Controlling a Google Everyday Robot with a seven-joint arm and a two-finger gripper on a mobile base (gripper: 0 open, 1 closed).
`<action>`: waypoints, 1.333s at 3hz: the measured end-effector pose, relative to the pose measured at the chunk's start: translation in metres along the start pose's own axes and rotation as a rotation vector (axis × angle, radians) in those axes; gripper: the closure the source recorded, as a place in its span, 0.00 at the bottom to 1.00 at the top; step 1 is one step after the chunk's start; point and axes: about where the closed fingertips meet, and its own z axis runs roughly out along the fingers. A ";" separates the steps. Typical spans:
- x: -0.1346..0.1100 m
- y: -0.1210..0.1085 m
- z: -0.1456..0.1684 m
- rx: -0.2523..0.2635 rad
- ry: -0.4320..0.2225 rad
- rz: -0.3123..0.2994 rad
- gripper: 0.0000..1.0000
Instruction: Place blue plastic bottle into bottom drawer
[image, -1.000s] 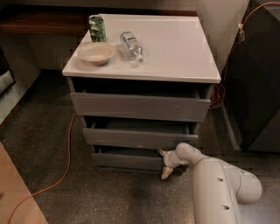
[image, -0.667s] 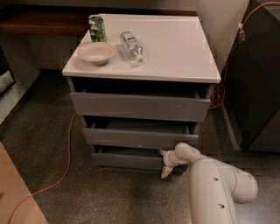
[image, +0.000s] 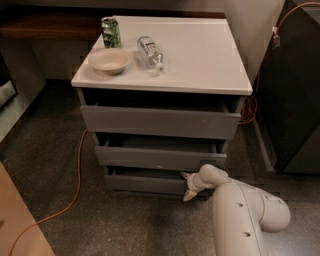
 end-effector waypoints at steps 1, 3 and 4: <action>0.002 0.004 -0.003 0.005 0.001 0.017 0.41; -0.005 0.044 -0.022 -0.010 -0.004 0.040 1.00; -0.007 0.073 -0.028 -0.026 -0.008 0.054 1.00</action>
Offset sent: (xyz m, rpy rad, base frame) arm -0.0354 -0.0058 0.0150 0.0194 0.0051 -0.0356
